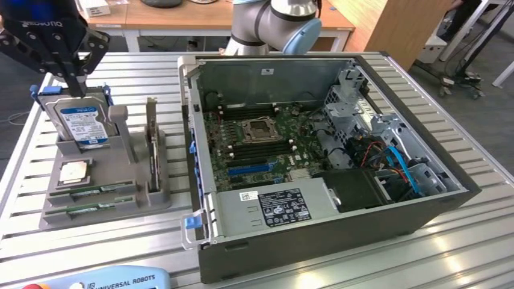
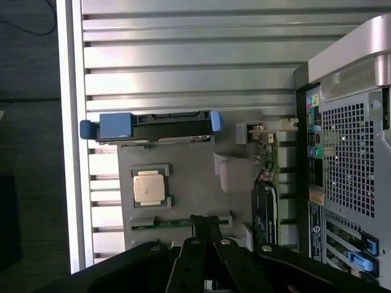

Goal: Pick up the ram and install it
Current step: 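Reach for the ram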

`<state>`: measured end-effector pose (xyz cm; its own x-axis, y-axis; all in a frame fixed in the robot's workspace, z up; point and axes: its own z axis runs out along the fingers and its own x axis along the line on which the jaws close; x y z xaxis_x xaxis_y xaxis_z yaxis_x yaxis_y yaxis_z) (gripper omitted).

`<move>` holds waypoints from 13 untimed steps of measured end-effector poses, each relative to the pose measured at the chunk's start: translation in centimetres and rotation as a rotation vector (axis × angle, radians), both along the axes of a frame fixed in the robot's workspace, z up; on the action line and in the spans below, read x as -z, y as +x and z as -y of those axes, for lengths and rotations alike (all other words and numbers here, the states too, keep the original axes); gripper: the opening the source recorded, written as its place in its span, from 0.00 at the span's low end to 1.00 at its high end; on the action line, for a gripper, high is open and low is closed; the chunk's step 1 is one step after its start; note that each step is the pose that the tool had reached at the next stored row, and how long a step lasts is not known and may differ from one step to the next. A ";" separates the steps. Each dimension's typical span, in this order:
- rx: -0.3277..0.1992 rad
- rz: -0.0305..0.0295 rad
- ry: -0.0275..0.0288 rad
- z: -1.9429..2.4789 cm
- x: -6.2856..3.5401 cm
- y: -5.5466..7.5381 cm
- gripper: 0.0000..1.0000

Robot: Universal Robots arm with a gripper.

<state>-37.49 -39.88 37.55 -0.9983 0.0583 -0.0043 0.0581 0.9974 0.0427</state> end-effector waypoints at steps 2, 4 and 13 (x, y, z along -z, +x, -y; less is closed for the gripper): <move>0.000 -0.0001 0.0000 0.01 0.00 -0.1 0.10; 0.000 -0.0001 0.0000 0.00 0.00 -0.1 0.10; 0.000 -0.0002 -0.0001 0.10 0.00 -0.1 0.10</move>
<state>-37.57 -39.99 37.55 -0.9983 0.0584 -0.0040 0.0582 0.9974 0.0426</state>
